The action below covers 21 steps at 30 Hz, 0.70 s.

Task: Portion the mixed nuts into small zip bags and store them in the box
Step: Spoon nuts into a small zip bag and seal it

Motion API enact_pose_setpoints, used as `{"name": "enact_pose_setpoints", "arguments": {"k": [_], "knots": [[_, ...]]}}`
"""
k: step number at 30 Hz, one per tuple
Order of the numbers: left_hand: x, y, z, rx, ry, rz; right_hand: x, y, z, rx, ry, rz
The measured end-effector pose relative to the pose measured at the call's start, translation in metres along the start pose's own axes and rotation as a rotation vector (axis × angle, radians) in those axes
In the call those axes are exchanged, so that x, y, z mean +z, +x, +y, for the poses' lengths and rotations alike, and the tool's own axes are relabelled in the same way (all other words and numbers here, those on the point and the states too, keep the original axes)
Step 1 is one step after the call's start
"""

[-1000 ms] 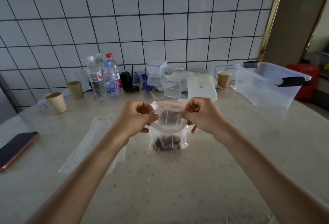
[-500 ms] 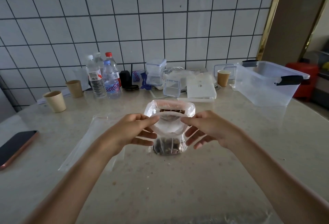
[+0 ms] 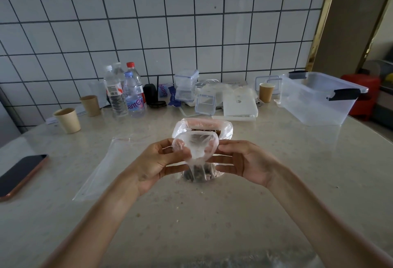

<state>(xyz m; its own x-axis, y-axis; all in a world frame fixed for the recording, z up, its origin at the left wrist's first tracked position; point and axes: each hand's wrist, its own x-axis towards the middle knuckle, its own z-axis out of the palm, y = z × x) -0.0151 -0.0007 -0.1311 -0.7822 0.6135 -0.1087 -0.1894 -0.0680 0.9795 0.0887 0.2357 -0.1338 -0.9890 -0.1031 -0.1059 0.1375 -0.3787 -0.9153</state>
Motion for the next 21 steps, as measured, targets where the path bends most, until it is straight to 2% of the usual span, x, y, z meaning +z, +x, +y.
{"name": "enact_pose_setpoints", "arguments": {"k": [4,11,16,21], "knots": [[0.006,-0.001,-0.001,0.050,0.039,0.063,0.000,0.002,0.006,-0.032,0.008,0.010],[0.015,0.001,0.002,0.172,0.336,0.229,0.011,0.004,0.001,-0.112,-0.107,0.109],[0.016,0.003,0.011,0.196,0.443,0.333,0.023,0.002,-0.006,-0.146,-0.299,0.298],[0.020,0.002,0.022,0.114,0.440,0.266,0.032,0.003,-0.008,-0.229,-0.668,0.498]]}}
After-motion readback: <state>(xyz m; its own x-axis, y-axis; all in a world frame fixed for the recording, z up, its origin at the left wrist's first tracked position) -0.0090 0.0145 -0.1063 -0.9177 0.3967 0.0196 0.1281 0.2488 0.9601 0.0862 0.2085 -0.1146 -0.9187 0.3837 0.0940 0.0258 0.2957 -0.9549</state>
